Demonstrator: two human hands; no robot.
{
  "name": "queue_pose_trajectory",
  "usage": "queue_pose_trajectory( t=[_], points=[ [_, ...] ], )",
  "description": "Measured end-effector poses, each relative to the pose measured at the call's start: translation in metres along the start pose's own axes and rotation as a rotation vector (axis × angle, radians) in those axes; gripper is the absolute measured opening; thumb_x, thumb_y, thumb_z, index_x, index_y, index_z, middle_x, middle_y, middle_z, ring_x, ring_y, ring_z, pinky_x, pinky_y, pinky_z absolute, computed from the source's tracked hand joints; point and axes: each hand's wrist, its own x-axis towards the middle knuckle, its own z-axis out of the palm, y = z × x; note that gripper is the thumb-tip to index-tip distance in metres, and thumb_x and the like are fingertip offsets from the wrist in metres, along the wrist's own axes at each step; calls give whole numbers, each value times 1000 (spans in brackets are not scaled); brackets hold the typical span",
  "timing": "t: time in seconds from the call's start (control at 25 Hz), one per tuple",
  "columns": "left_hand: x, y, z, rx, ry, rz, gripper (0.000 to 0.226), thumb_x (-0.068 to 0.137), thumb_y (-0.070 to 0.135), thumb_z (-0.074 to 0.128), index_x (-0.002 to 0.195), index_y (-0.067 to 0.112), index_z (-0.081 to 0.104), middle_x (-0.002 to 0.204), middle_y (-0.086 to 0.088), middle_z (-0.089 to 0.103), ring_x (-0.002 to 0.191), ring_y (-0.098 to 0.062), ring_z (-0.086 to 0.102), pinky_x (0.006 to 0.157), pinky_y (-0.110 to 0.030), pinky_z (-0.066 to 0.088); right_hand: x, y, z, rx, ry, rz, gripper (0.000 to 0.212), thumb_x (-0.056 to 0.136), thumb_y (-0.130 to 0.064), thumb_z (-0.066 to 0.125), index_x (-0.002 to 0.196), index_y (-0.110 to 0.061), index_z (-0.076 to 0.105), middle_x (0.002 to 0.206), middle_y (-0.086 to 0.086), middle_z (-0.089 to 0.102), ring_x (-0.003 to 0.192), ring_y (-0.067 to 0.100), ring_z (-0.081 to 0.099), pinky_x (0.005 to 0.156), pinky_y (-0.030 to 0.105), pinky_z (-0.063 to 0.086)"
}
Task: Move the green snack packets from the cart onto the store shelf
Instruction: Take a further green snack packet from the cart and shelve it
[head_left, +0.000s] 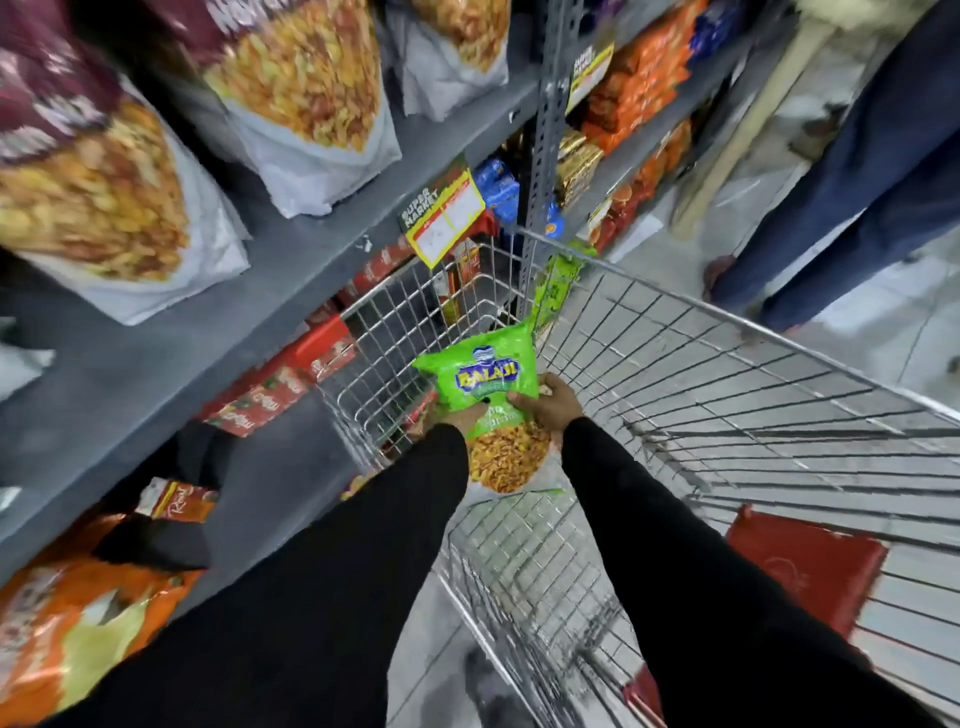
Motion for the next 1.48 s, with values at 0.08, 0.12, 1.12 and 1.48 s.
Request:
queue_pose_trajectory(
  t=[0.08,0.12,1.12,1.48],
  points=[
    [-20,4,-5,-184,-8,89,31,93,1,48,123,-7,48,132,-17,47,69,4,64,105,-35,34,-25,-19,-7,19,33,-37,49,63,-22,80,99,-15,48,92,15,57,71,20,54,60,29,46],
    [-33,4,-11,-255,-10,137,39,88,-2,55,125,-12,46,130,-20,52,70,-3,69,109,-41,33,-38,-31,-9,8,36,-64,53,62,-25,81,104,-14,50,97,15,56,67,19,53,55,27,45],
    [-184,50,-314,-287,708,535,87,77,25,73,145,5,22,153,-16,28,140,-30,30,116,-40,28,-216,-289,261,-236,-363,-694,70,80,-14,68,138,0,33,145,18,39,132,28,40,96,24,35],
    [-167,56,-320,-310,779,521,84,77,24,73,143,4,25,152,-16,30,140,-30,29,116,-41,28,-209,-281,281,-304,-126,-847,50,78,-25,70,119,-2,51,122,16,60,115,30,54,92,32,42]
  ],
)
